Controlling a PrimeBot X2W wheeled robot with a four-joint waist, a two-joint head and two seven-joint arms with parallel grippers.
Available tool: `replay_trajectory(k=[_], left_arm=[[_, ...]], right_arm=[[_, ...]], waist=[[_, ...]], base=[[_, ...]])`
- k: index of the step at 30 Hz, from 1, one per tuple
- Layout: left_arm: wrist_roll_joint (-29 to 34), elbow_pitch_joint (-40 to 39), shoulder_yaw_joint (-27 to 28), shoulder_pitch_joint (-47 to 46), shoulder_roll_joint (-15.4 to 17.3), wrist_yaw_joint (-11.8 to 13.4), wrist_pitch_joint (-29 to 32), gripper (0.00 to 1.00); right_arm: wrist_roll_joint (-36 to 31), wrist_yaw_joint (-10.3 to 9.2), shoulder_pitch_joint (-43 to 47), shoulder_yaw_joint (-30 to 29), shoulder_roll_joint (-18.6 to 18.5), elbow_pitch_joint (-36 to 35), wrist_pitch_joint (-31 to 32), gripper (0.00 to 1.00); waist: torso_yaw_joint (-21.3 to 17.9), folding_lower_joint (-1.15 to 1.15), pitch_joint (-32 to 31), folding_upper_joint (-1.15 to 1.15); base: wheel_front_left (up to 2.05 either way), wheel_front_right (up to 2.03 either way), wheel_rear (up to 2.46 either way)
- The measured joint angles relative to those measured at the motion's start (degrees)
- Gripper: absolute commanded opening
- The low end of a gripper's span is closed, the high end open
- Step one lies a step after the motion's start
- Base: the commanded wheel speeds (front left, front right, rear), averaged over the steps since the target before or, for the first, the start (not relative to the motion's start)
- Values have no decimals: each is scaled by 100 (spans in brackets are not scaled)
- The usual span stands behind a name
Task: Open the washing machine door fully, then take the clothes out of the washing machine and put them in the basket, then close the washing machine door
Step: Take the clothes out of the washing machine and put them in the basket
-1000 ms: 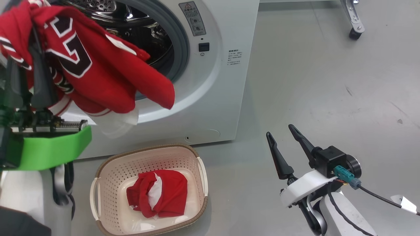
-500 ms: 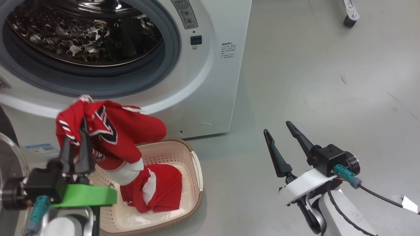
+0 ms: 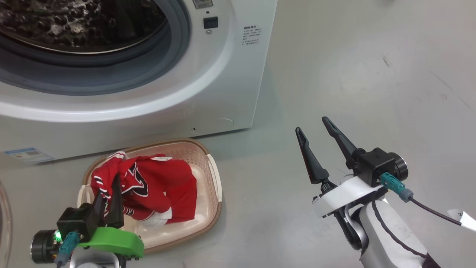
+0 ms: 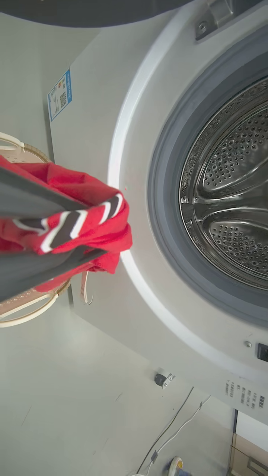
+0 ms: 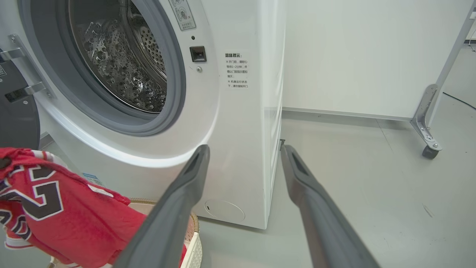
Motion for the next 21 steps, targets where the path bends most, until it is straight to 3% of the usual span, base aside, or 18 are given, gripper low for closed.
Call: replay_trajectory(k=[21], left_arm=[[1,1880,-88,-1556,94,-497,-167,0]], right_arm=[[-52,-29,-756,47,-4,-463,0,100]], waist=[[-322,0,1502,0]], base=[[0,0,0]])
